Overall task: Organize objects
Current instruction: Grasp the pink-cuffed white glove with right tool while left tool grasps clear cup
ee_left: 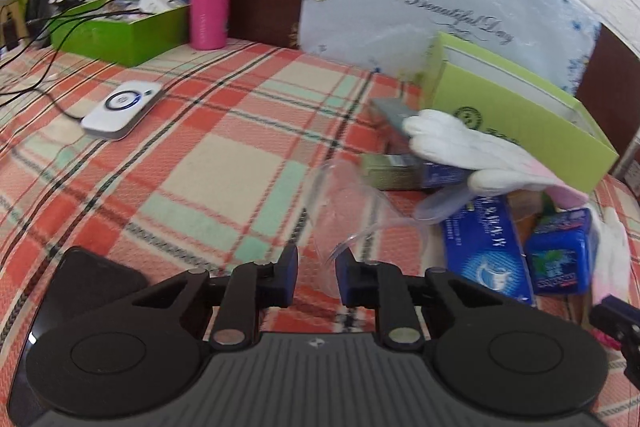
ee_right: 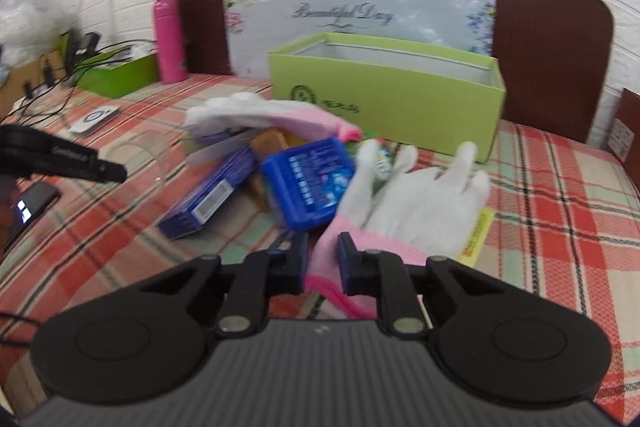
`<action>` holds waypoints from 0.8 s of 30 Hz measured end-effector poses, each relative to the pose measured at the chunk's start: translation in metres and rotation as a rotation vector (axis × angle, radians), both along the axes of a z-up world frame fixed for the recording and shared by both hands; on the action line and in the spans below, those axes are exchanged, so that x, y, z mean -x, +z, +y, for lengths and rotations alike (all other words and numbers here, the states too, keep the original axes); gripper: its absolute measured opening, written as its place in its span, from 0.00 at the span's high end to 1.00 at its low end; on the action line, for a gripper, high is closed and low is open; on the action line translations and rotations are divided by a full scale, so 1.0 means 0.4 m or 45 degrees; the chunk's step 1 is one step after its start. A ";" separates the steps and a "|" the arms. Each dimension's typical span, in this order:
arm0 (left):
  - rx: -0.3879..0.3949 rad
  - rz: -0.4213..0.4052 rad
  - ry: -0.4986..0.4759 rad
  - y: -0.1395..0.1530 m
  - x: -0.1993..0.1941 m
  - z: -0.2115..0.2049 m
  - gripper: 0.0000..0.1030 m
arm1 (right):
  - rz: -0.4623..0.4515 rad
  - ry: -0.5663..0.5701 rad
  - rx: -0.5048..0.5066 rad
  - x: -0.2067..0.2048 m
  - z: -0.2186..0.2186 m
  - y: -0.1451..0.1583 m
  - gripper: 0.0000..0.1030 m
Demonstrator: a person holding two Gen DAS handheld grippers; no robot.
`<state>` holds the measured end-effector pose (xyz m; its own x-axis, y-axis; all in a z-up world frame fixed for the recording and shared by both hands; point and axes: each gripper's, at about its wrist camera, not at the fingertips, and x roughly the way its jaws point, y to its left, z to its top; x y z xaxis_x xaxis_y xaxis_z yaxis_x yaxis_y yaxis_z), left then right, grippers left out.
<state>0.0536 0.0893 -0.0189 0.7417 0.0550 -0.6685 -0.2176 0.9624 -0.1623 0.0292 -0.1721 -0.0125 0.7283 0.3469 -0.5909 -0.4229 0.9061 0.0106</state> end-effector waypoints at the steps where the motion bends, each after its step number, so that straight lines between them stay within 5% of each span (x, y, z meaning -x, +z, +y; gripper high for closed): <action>1: 0.007 -0.010 0.000 0.001 0.001 0.001 0.79 | 0.001 0.006 0.004 0.003 0.003 0.000 0.85; 2: 0.004 -0.024 -0.004 0.003 0.002 -0.002 0.78 | -0.002 0.001 0.005 0.003 0.004 -0.001 0.83; 5: -0.040 -0.046 -0.044 0.009 -0.007 -0.025 0.78 | -0.040 -0.063 0.016 -0.004 0.000 0.001 0.36; 6: -0.044 -0.047 -0.053 0.008 -0.012 -0.028 0.78 | -0.066 -0.091 0.023 -0.004 -0.001 0.003 0.29; 9: -0.032 -0.034 -0.055 -0.004 -0.027 -0.028 0.78 | -0.129 -0.128 0.064 -0.012 0.000 0.005 0.17; 13: -0.011 -0.019 -0.046 -0.016 -0.031 -0.023 0.77 | -0.102 -0.159 0.111 -0.048 0.003 -0.021 0.17; 16: -0.012 -0.015 -0.029 -0.020 -0.033 -0.020 0.67 | -0.091 -0.113 0.115 -0.045 0.014 -0.038 0.40; 18: -0.008 -0.011 -0.039 -0.023 -0.037 -0.020 0.67 | -0.098 -0.047 0.114 -0.033 0.023 -0.036 0.79; 19: -0.002 -0.006 -0.048 -0.024 -0.040 -0.020 0.67 | -0.082 -0.018 0.087 -0.031 0.023 -0.034 0.89; 24: -0.047 -0.003 -0.027 -0.028 -0.044 -0.026 0.68 | 0.012 0.024 -0.015 -0.031 0.015 -0.038 0.95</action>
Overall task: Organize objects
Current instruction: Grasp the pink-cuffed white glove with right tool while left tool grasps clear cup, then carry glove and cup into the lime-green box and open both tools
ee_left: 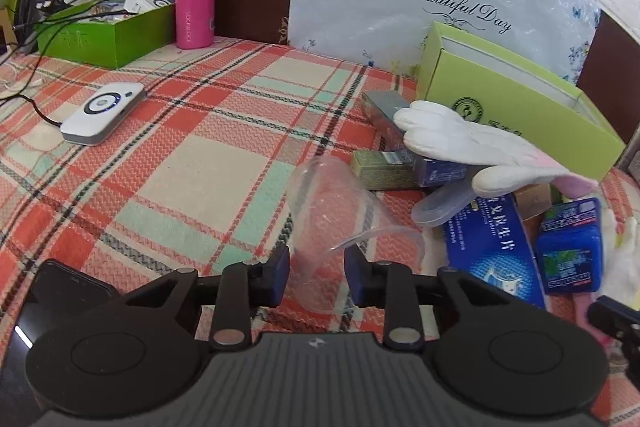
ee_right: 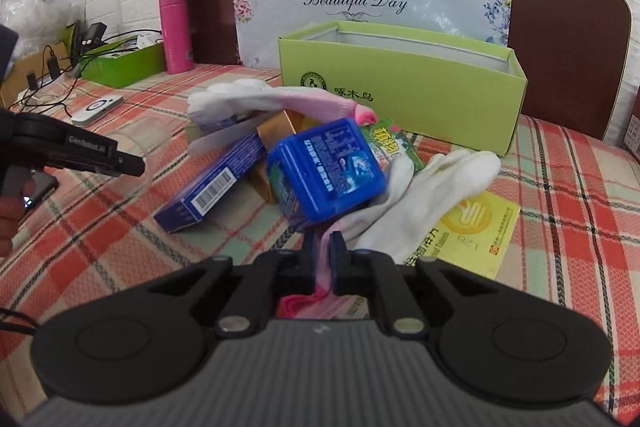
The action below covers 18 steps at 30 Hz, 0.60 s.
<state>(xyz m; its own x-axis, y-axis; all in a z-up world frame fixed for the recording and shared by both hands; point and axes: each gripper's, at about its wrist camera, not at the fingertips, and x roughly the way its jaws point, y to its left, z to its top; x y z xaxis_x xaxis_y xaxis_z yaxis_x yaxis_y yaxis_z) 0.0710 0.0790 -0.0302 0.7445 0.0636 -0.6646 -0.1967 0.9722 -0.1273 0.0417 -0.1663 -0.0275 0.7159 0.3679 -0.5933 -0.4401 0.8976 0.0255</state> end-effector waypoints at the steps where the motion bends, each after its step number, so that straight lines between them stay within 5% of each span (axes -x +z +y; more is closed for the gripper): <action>1: -0.003 -0.001 0.005 0.000 -0.001 0.001 0.68 | -0.001 0.007 -0.019 0.006 -0.002 0.006 0.95; 2: 0.009 0.003 -0.006 0.000 -0.002 0.004 0.71 | -0.005 0.014 -0.031 0.010 -0.005 0.012 0.95; 4: 0.048 0.011 -0.028 0.001 -0.003 0.009 0.95 | -0.029 0.020 -0.034 0.019 -0.008 0.026 0.95; 10: -0.004 -0.009 -0.056 0.016 0.011 -0.012 0.94 | -0.049 -0.017 -0.005 0.017 -0.012 0.030 0.93; 11: -0.021 -0.022 -0.060 0.018 0.012 -0.014 0.94 | -0.059 -0.031 0.009 0.018 -0.010 0.027 0.82; 12: -0.031 -0.030 -0.063 0.020 0.011 -0.016 0.94 | -0.069 -0.046 0.025 0.018 -0.009 0.024 0.57; 14: -0.024 -0.023 -0.072 0.019 0.008 -0.017 0.94 | -0.118 -0.107 0.074 0.023 -0.007 0.021 0.22; 18: 0.055 0.027 -0.087 0.005 -0.006 -0.016 0.92 | -0.218 -0.170 0.225 0.025 0.006 0.012 0.03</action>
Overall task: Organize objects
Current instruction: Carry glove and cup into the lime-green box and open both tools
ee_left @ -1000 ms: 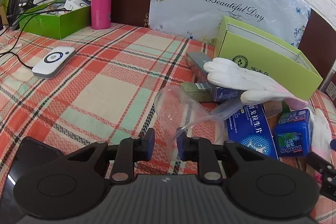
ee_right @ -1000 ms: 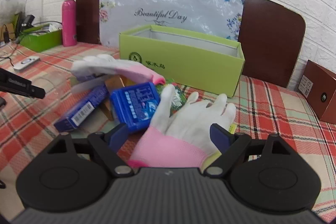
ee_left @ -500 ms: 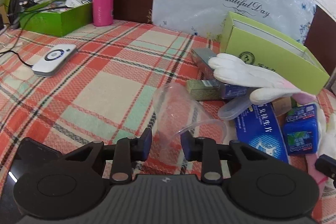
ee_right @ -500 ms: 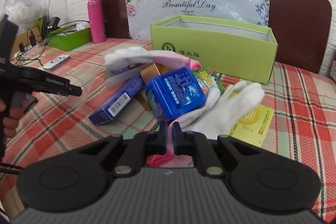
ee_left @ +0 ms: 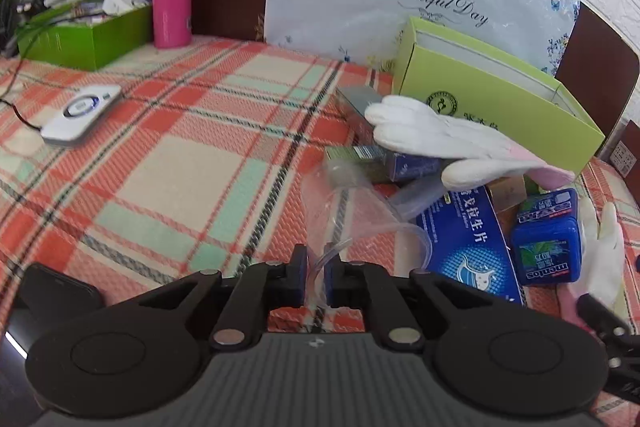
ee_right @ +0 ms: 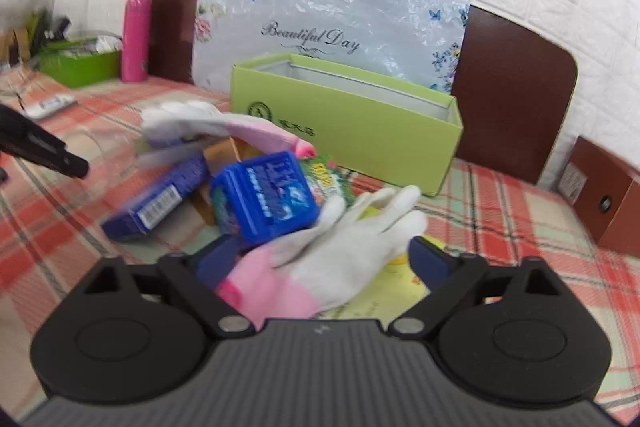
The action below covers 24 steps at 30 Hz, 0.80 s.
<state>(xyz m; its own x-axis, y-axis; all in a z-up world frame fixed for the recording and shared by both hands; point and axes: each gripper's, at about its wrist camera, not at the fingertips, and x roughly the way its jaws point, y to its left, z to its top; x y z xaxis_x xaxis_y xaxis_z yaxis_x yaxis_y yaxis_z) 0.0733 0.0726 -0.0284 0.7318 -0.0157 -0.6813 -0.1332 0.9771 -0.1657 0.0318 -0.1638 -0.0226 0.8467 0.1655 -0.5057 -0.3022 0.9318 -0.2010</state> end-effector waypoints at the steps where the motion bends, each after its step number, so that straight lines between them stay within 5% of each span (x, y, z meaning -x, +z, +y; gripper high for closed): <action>1: 0.005 0.012 -0.004 -0.004 -0.002 -0.004 0.91 | 0.018 0.011 0.016 -0.010 0.005 -0.008 0.03; 2: 0.006 0.018 -0.010 -0.008 -0.003 -0.006 0.90 | 0.039 0.029 0.014 -0.016 0.009 -0.016 0.06; 4: -0.001 0.027 -0.013 -0.013 -0.006 -0.012 0.81 | 0.083 0.092 0.015 -0.022 0.023 -0.035 0.29; 5: -0.004 0.026 -0.011 -0.015 -0.008 -0.013 0.75 | 0.067 0.120 0.045 -0.017 0.033 -0.041 0.47; 6: -0.005 0.021 -0.011 -0.016 -0.010 -0.015 0.75 | 0.025 0.150 0.111 -0.005 0.049 -0.044 0.78; 7: -0.008 0.017 -0.024 -0.016 -0.013 -0.018 0.76 | 0.011 0.191 0.150 0.002 0.060 -0.044 0.92; 8: -0.011 0.019 -0.045 -0.014 -0.018 -0.021 0.89 | 0.054 0.224 0.116 -0.001 0.060 -0.040 0.94; 9: -0.012 0.014 -0.052 -0.010 -0.019 -0.024 0.92 | 0.083 0.234 0.055 -0.004 0.051 -0.035 0.95; 15: -0.010 -0.094 -0.068 0.055 -0.003 -0.033 0.93 | 0.162 0.239 -0.199 -0.020 -0.033 0.037 0.95; 24: -0.014 -0.282 -0.176 0.182 -0.007 -0.089 0.93 | 0.028 0.207 -0.301 -0.068 -0.094 0.166 0.95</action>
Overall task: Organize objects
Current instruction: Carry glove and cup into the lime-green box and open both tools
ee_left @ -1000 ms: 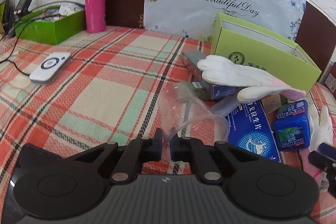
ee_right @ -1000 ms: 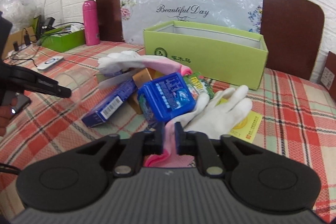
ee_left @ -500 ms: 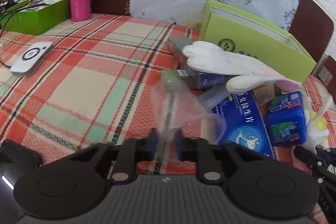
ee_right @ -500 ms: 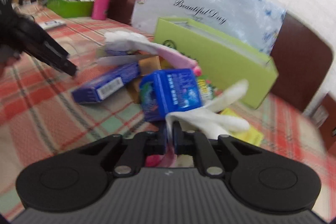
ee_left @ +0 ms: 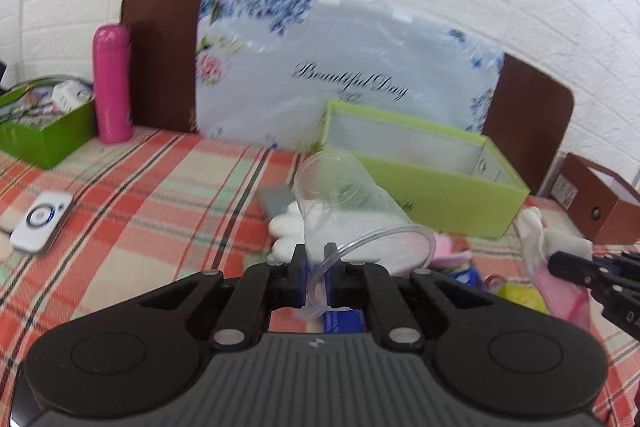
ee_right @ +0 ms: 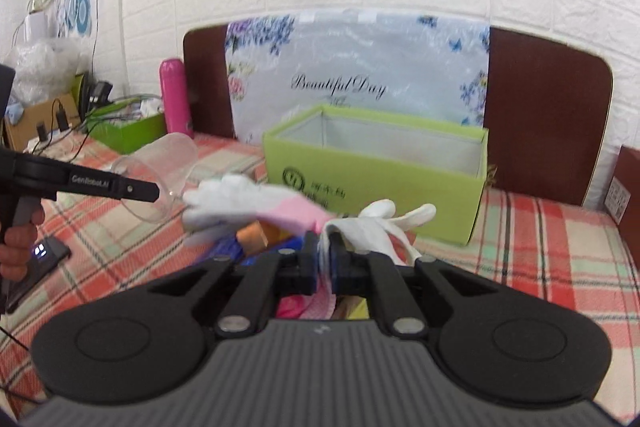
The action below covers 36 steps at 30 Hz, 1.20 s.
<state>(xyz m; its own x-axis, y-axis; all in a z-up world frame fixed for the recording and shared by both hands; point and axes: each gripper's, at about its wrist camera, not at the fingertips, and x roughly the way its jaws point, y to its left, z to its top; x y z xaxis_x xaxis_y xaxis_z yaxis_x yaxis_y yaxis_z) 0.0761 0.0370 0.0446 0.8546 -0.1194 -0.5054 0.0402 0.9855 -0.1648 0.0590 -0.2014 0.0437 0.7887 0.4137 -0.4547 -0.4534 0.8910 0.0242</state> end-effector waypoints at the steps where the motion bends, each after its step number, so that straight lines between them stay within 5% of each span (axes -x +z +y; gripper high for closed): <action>1: -0.003 -0.019 -0.015 0.014 -0.006 -0.011 0.93 | -0.015 0.000 -0.002 -0.008 -0.001 0.010 0.95; 14: -0.101 -0.168 -0.142 0.130 -0.074 -0.115 0.93 | -0.151 -0.019 -0.008 -0.157 0.004 0.091 0.95; 36: -0.030 -0.118 -0.126 0.162 -0.248 -0.103 0.93 | -0.097 -0.101 -0.006 -0.368 0.004 0.058 0.95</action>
<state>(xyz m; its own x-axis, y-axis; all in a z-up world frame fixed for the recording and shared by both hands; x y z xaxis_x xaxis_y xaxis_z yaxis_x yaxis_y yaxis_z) 0.1752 -0.0041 0.1092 0.8822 -0.1949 -0.4286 0.1518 0.9794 -0.1330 0.2062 -0.1999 0.0670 0.8514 0.3507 -0.3900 -0.3822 0.9241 -0.0032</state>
